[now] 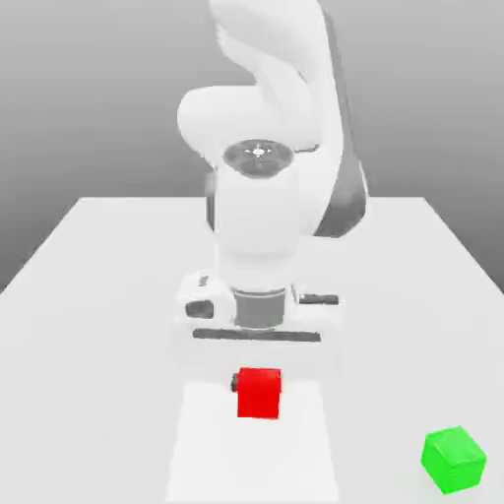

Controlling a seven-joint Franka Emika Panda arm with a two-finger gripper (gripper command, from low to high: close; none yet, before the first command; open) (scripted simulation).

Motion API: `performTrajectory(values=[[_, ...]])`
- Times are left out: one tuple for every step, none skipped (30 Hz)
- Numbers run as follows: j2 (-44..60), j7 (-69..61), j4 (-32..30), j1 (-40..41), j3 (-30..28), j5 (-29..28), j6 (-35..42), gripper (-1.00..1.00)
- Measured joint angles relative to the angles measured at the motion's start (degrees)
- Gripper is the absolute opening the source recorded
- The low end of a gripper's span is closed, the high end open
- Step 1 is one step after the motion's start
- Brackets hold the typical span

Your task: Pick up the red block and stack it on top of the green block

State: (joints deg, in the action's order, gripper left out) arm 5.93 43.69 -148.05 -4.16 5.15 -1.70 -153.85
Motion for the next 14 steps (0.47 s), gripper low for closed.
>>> performTrajectory(values=[[0.8,-1.8,2.0,-1.3,1.4,-0.5,1.2,-1.0],[1.7,-3.6,4.0,-2.7,2.9,-1.0,2.4,-1.0],[2.5,-5.2,5.9,-4.0,4.4,-1.5,3.6,-1.0],[3.3,-6.8,7.7,-5.2,5.8,-2.0,4.6,-1.0],[4.0,-8.3,9.4,-6.4,7.3,-2.5,5.7,-1.0],[5.4,-9.5,11.3,-7.7,8.6,-3.4,6.2,-1.0],[7.2,-9.8,12.3,-8.6,8.9,-4.4,5.5,-1.0],[9.2,-9.5,12.8,-9.3,8.8,-5.4,4.2,-1.0],[11.2,-9.0,13.2,-10.0,8.3,-6.5,2.6,-1.0],[13.3,-8.4,13.4,-10.6,7.7,-7.5,0.8,-1.0],[14.4,-8.0,13.6,-11.0,7.3,-8.1,-0.2,1.0],[14.4,-8.0,13.6,-11.0,7.3,-8.1,-0.2,1.0],[14.4,-8.0,13.6,-11.0,7.3,-8.1,-0.2,1.0],[14.4,-8.0,13.6,-11.0,7.3,-8.1,-0.2,1.0]])
